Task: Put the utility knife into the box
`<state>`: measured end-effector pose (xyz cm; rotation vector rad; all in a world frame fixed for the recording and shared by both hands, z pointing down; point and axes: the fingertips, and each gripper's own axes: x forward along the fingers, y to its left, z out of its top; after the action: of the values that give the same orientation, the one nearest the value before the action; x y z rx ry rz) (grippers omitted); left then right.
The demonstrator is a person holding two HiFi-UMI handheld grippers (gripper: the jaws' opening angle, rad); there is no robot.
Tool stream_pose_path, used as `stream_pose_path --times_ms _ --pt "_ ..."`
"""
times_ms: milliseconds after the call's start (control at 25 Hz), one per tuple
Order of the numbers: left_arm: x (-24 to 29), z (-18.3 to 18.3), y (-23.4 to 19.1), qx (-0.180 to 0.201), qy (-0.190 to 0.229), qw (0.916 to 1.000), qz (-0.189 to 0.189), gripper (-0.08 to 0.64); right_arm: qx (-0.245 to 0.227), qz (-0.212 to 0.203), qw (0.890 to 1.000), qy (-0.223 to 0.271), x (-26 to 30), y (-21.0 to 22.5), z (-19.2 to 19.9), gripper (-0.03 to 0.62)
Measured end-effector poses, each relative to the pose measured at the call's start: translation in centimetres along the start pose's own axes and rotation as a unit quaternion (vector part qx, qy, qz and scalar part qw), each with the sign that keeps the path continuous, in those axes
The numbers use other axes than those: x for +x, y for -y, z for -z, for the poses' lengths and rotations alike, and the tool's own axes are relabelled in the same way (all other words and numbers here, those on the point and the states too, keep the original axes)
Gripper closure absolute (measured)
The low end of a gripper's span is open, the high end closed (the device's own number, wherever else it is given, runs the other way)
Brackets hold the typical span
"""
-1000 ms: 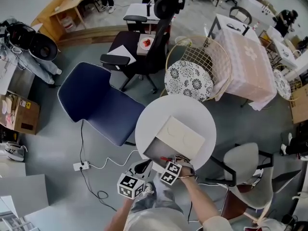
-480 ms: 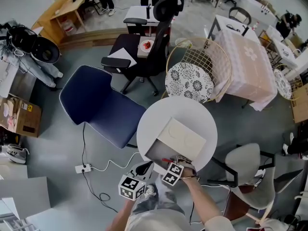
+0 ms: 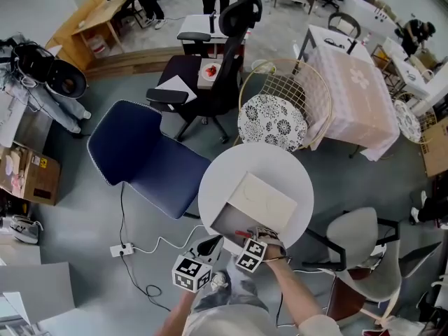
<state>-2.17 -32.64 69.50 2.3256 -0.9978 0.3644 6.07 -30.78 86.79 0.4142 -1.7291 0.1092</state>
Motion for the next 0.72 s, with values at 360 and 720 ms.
stream_pose_path --times_ms 360,720 --pt "-0.9 -0.8 1.3 0.017 0.012 0.9997 0.011 0.548 0.009 0.07 0.997 0.023 -2.7 1.4 -0.2 0.537" --pt "-2.4 -2.2 3.4 0.047 0.034 0.998 0.023 0.548 0.018 0.128 0.991 0.038 -6.1 1.4 -0.5 0.575"
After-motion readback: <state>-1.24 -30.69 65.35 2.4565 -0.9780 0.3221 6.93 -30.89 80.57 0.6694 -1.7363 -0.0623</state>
